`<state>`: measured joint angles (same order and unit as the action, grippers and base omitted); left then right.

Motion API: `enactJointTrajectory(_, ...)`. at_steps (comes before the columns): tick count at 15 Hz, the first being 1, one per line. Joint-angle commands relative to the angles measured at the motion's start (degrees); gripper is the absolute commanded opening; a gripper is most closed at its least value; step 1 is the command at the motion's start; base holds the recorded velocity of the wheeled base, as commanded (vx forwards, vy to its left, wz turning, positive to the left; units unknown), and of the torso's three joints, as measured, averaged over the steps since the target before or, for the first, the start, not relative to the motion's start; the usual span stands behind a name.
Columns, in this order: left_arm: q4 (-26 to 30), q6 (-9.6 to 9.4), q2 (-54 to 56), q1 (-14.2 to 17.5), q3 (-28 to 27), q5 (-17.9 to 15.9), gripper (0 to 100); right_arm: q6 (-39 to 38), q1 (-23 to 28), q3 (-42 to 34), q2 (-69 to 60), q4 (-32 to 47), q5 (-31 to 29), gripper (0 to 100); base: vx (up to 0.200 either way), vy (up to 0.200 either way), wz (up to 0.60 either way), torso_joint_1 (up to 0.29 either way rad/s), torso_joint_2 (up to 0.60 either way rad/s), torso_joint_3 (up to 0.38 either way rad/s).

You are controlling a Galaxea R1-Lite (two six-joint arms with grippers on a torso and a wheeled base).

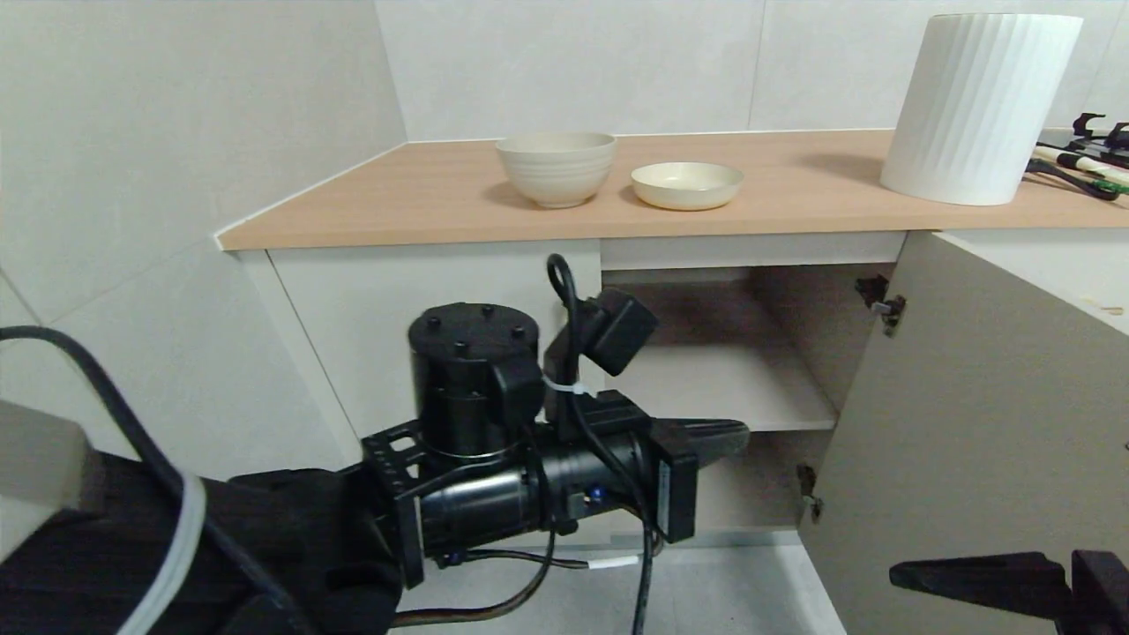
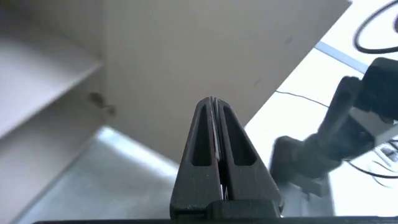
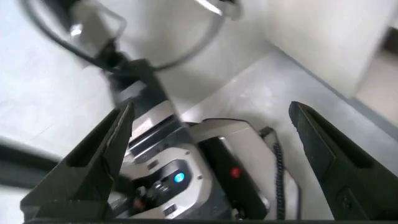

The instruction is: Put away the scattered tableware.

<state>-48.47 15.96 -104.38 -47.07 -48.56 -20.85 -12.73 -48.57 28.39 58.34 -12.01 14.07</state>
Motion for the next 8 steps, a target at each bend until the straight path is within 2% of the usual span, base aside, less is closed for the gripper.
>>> enactJointTrajectory(1,0.66,-0.14,9.89,7.69,5.75,0.28,0,-0.19,1.11,3.25,6.26,-0.38,-5.10,100,0.000,0.000,0.00,0.000,0.00,0.000)
enactJointTrajectory(3,7.25,-0.14,17.89,13.32,7.77,0.28,0,-0.19,2.69,7.29,10.39,-0.21,-8.79,100,0.000,0.000,0.00,0.000,0.00,0.000)
enactJointTrajectory(5,18.67,-0.14,25.45,20.00,7.51,0.37,0,-0.02,8.49,14.32,15.40,-0.03,-12.93,100,0.000,0.000,0.00,0.000,0.00,0.000)
enactJointTrajectory(6,24.48,-0.23,29.41,25.53,6.63,0.37,0,-0.02,11.74,19.33,18.30,0.67,-13.72,100,0.000,0.000,0.00,0.000,0.00,0.000)
enactJointTrajectory(7,28.25,-0.58,32.04,29.31,6.10,0.28,0,0.07,12.71,22.41,20.05,2.08,-13.63,100,0.000,0.000,0.00,0.000,0.00,0.000)
enactJointTrajectory(8,31.51,-0.58,33.54,31.60,4.96,0.28,0,-0.02,12.71,24.34,21.55,3.57,-13.54,100,0.000,0.000,0.00,0.000,0.00,0.000)
